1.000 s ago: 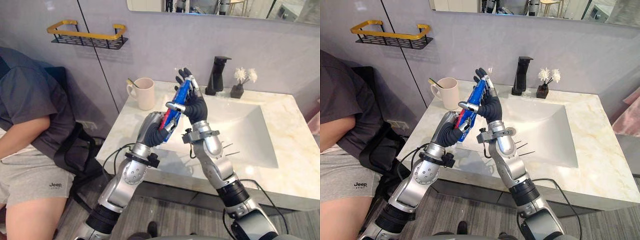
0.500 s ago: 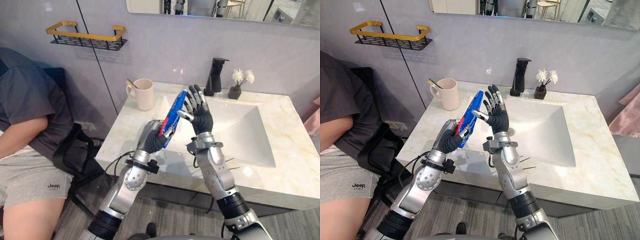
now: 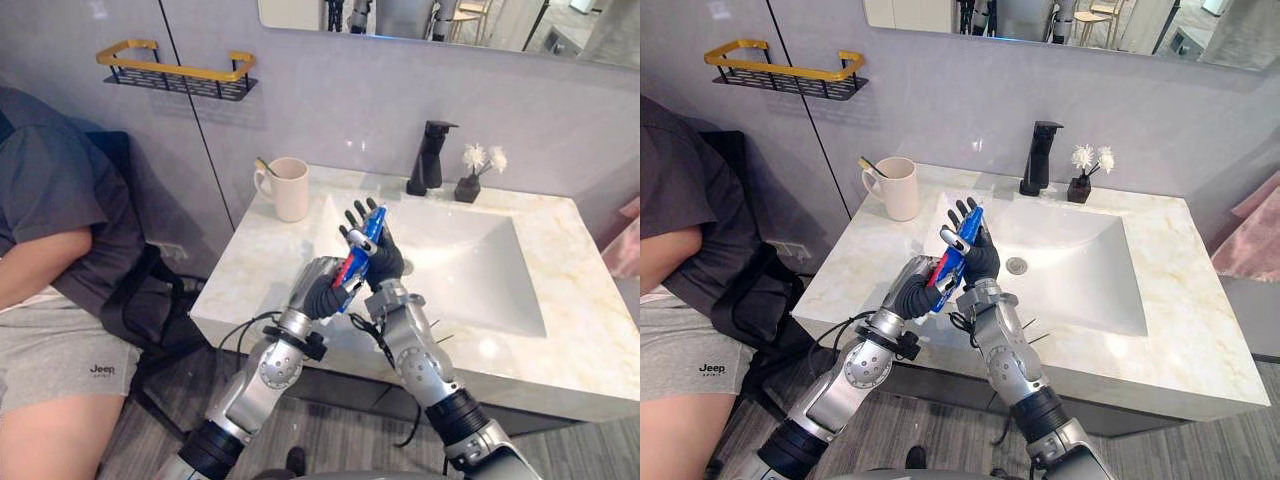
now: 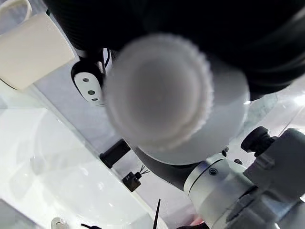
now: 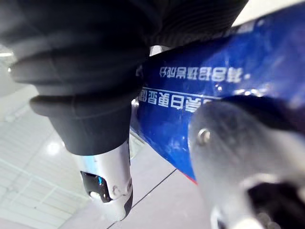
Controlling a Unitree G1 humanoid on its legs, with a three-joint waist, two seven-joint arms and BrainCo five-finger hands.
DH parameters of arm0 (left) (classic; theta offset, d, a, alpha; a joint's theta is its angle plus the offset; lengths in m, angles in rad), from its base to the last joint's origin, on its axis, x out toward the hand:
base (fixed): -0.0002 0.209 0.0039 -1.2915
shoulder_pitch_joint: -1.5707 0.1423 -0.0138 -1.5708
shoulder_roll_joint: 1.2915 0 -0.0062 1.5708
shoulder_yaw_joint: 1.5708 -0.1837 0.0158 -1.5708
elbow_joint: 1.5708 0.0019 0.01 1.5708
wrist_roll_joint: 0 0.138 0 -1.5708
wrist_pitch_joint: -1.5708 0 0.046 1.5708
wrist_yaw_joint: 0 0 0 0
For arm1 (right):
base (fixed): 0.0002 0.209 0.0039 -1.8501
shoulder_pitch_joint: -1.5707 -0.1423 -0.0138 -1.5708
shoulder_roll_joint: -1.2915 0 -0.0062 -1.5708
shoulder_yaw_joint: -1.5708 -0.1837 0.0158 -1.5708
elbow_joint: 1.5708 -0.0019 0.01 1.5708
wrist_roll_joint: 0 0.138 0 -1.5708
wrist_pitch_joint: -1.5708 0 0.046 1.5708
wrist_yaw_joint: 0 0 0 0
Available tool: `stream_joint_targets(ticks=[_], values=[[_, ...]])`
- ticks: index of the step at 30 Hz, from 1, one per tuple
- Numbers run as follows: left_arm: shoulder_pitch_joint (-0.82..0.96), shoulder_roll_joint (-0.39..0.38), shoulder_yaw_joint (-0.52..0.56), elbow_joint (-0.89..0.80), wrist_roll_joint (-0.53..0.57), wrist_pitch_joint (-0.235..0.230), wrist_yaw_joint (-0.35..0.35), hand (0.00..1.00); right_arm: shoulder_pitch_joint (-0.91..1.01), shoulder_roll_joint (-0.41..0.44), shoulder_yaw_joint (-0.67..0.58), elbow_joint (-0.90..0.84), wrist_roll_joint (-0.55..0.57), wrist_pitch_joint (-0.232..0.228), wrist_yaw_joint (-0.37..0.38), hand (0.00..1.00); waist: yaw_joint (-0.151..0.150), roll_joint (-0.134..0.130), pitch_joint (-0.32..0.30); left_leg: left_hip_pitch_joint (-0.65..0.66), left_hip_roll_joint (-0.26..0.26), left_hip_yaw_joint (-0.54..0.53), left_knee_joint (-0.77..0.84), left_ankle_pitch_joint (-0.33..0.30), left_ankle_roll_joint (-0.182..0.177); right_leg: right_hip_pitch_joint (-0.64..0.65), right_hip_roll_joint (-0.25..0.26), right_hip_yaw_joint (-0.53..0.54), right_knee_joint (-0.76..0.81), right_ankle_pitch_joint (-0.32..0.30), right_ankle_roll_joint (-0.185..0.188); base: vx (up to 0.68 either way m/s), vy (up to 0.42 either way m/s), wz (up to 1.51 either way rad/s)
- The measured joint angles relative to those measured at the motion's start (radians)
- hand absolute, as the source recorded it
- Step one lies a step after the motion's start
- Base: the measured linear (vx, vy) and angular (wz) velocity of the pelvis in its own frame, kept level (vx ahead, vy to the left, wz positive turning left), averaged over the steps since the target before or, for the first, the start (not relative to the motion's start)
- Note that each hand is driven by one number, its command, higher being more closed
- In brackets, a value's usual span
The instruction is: Organize washtable
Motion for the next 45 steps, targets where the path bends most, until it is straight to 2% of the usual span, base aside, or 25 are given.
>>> stream_joint_targets(ticks=[12, 18, 26, 34, 35, 43, 45], values=[[-0.111, 0.157, -0.081, 0.000, 0.017, 0.003, -0.002, 1.00, -0.048, -0.112, 0.106, 0.000, 0.271, -0.007, 0.043, 0.00, 0.000, -0.001, -0.002, -0.019, 0.023, 0.001, 0.000, 0.010, -0.015, -0.005, 0.025, 0.002, -0.035, 0.030, -0.017, -0.04, -0.021, -0.01], [-0.147, 0.225, -0.120, 0.009, 0.040, 0.000, -0.013, 1.00, -0.049, -0.157, 0.141, 0.000, 0.307, 0.001, 0.043, 0.00, 0.001, -0.002, -0.002, -0.028, 0.032, 0.000, 0.000, 0.014, -0.021, -0.006, 0.036, 0.002, -0.052, 0.038, -0.024, -0.02, -0.029, 0.00], [-0.180, 0.267, -0.123, 0.030, 0.081, -0.020, -0.023, 1.00, -0.049, -0.174, 0.162, 0.000, 0.336, 0.004, 0.043, 0.00, 0.000, -0.002, -0.002, -0.029, 0.033, 0.005, 0.000, 0.014, -0.021, -0.011, 0.037, 0.010, -0.051, 0.039, -0.025, -0.01, -0.011, -0.03], [-0.180, 0.265, -0.092, 0.054, 0.101, -0.029, -0.021, 1.00, -0.046, -0.173, 0.168, 0.000, 0.335, 0.010, 0.044, 0.00, 0.000, -0.001, -0.002, -0.029, 0.033, 0.008, 0.000, 0.014, -0.021, -0.014, 0.036, 0.013, -0.048, 0.039, -0.025, 0.00, -0.003, -0.01], [-0.180, 0.261, -0.082, 0.062, 0.108, -0.029, -0.021, 1.00, -0.045, -0.172, 0.170, 0.000, 0.335, 0.018, 0.046, 1.00, 0.000, -0.001, -0.002, -0.029, 0.033, 0.008, 0.000, 0.014, -0.021, -0.014, 0.036, 0.013, -0.047, 0.039, -0.025, 0.00, 0.000, 0.00], [-0.178, 0.223, -0.028, 0.118, 0.140, -0.041, -0.021, 1.00, 0.000, -0.159, 0.176, 0.000, 0.335, 0.041, 0.068, 1.00, 0.000, 0.000, -0.001, -0.029, 0.031, 0.004, -0.001, 0.014, -0.021, -0.020, 0.033, 0.011, -0.031, 0.033, -0.021, 0.00, -0.001, 0.01], [-0.165, 0.211, -0.028, 0.118, 0.147, -0.062, -0.022, 1.00, 0.007, -0.161, 0.172, 0.000, 0.334, 0.041, 0.067, 1.00, -0.001, 0.002, -0.001, -0.029, 0.028, 0.003, -0.001, 0.014, -0.021, -0.020, 0.030, 0.009, -0.029, 0.033, -0.021, 0.00, 0.000, 0.00]])
